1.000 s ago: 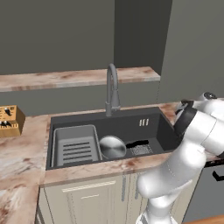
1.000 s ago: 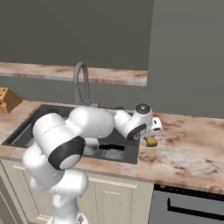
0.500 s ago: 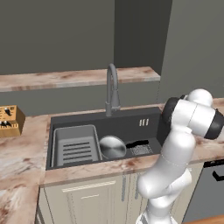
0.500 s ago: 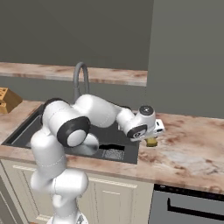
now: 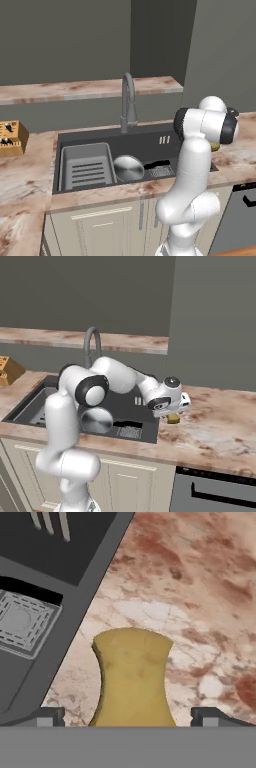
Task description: Pick the pan and sponge and place them into the sink. Then turn on the water.
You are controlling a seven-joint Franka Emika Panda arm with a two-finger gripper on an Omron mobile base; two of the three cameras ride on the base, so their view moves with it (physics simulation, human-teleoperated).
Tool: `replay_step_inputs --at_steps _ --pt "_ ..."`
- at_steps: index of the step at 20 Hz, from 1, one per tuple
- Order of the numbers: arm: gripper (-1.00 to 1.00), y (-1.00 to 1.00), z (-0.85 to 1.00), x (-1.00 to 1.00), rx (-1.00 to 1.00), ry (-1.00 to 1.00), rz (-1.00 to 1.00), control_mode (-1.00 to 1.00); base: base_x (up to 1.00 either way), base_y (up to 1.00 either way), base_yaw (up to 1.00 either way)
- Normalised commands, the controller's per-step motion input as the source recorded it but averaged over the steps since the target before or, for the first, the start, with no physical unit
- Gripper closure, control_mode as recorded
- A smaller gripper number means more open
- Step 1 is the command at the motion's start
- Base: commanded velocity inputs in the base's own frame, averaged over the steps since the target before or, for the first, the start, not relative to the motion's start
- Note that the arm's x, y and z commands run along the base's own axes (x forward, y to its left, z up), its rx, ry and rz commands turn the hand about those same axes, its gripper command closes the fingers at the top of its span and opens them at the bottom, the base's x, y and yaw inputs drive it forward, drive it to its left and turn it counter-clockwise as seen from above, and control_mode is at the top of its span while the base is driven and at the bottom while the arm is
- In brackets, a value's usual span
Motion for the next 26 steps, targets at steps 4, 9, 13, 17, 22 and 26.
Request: replay_step_inputs --at_steps 4,9,13,17,22,26 --pt "-1.00 -0.08 -0.36 0.31 0.00 0.07 0.04 -1.00 0.00 0.00 0.00" --pt "-1.00 -0.08 -0.25 0.35 0.00 0.06 0.02 -1.00 0.00 0.00 0.00" --pt "1.00 -0.07 -0.14 0.43 0.00 0.05 0.00 -1.00 0.00 0.00 0.00" --pt "1.00 0.06 0.00 0.19 0.03 0.01 0.00 -1.00 0.00 0.00 0.00" --pt "1.00 0.51 0.00 0.01 0.00 0.00 0.00 -1.00 0.00 0.00 0.00" --pt "1.00 0.91 0.00 -0.10 0.00 0.00 0.00 -1.00 0.00 0.00 0.00"
